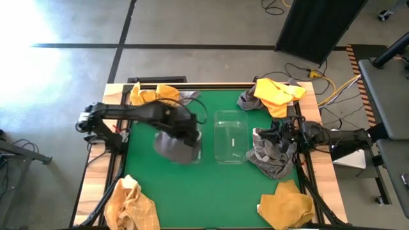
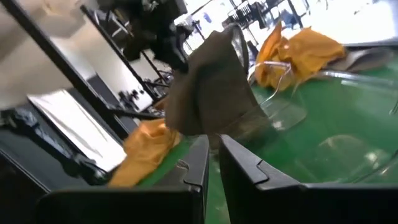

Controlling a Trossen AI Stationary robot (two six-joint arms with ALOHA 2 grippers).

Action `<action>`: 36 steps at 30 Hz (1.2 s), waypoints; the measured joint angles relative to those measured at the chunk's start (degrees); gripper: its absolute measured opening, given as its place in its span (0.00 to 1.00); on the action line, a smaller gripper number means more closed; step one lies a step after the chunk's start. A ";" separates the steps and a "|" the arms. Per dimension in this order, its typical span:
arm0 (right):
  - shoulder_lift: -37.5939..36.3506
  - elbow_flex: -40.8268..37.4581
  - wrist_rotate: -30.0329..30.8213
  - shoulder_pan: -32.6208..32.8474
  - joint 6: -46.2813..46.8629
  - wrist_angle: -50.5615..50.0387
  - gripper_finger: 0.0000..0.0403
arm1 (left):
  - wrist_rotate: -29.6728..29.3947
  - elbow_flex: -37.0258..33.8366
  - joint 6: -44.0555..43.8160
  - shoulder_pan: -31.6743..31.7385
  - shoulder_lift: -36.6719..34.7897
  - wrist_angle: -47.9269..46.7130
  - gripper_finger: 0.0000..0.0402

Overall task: Sort towels by color in basket
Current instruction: Put the bottom dark gray towel into the left transparent bin

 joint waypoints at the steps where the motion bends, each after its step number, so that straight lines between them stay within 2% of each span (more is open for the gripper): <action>1: 0.00 0.02 0.00 0.00 0.96 0.02 0.07 | 1.00 0.00 0.56 0.50 1.22 1.34 0.00; 9: 0.00 0.02 0.00 0.00 3.46 0.52 0.07 | 3.86 0.00 7.37 9.94 8.27 4.69 0.00; 15: 0.00 0.02 0.00 0.00 3.78 0.50 0.07 | 6.30 0.00 11.33 12.05 9.40 25.01 0.00; 18: 0.00 -0.01 -0.02 0.00 4.00 0.48 0.07 | 7.58 0.00 11.33 11.58 8.66 30.89 0.00; 21: 0.00 0.01 -0.02 0.00 4.00 0.42 0.07 | 7.80 0.11 11.33 11.11 7.83 27.33 0.00; 29: 0.00 0.02 -0.04 0.00 4.15 -1.90 0.07 | 5.10 -0.13 8.25 7.31 6.86 7.74 0.00; 34: 0.42 0.02 0.00 0.02 4.14 -1.29 0.07 | 4.60 -4.87 3.95 6.59 6.54 7.15 0.00; 36: 0.39 0.02 0.00 0.02 4.14 1.88 0.07 | 3.65 -8.63 2.05 6.59 6.52 10.31 0.00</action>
